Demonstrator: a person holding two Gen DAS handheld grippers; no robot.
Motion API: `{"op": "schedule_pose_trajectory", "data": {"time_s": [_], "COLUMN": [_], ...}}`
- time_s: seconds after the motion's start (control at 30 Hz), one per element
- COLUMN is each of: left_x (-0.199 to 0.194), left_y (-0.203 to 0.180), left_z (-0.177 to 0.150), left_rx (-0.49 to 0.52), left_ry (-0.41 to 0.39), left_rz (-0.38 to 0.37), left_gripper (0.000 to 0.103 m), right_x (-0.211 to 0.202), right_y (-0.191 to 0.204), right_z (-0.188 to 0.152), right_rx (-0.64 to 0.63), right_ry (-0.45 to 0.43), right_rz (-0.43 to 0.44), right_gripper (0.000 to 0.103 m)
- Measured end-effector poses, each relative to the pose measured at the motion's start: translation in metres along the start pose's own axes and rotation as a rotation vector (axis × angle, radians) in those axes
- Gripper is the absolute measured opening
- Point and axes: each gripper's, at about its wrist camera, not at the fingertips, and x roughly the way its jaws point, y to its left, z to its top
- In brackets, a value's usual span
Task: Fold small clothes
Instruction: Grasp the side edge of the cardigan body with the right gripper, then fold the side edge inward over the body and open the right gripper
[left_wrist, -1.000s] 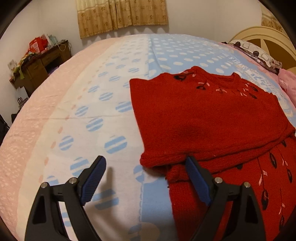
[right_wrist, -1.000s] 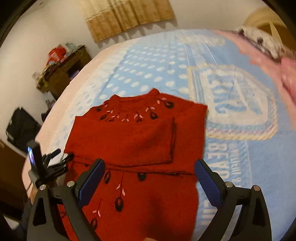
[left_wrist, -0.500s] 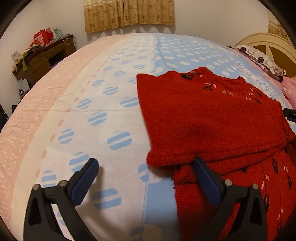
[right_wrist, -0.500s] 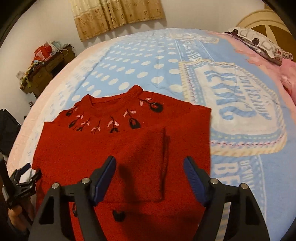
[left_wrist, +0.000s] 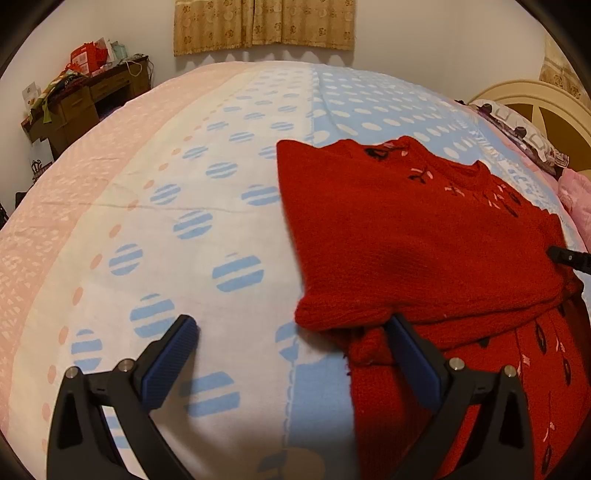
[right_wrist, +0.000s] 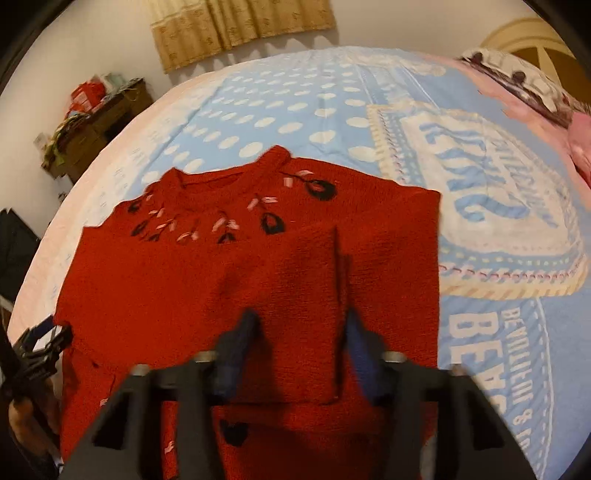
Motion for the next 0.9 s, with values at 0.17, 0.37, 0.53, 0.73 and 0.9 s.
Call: {"op": "schedule_pose_trajectory", "data": {"time_s": [0.17, 0.37, 0.53, 0.73, 0.9], "left_x": [0.0, 0.0, 0.0, -0.001, -0.003], "left_y": [0.0, 0.001, 0.004, 0.013, 0.016], "left_z": [0.0, 0.0, 0.0, 0.0, -0.001], "left_rx": [-0.001, -0.007, -0.022, -0.07, -0.085], "left_ry": [0.0, 0.001, 0.002, -0.003, -0.008], "left_rz": [-0.001, -0.003, -0.004, -0.013, -0.021], "left_gripper": [0.103, 0.103, 0.103, 0.103, 0.103], "right_x": [-0.025, -0.05, -0.045, -0.014, -0.021], "right_y": [-0.002, -0.012, -0.026, -0.038, -0.036], "right_z": [0.003, 0.004, 0.002, -0.007, -0.014], "right_rx": [-0.023, -0.038, -0.009, 0.028, 0.017], "right_ry": [-0.078, -0.139, -0.122, -0.003, 0.006], "right_rz": [-0.037, -0.101, -0.117, -0.067, -0.05], "right_gripper": [0.008, 0.006, 0.006, 0.009, 0.088]}}
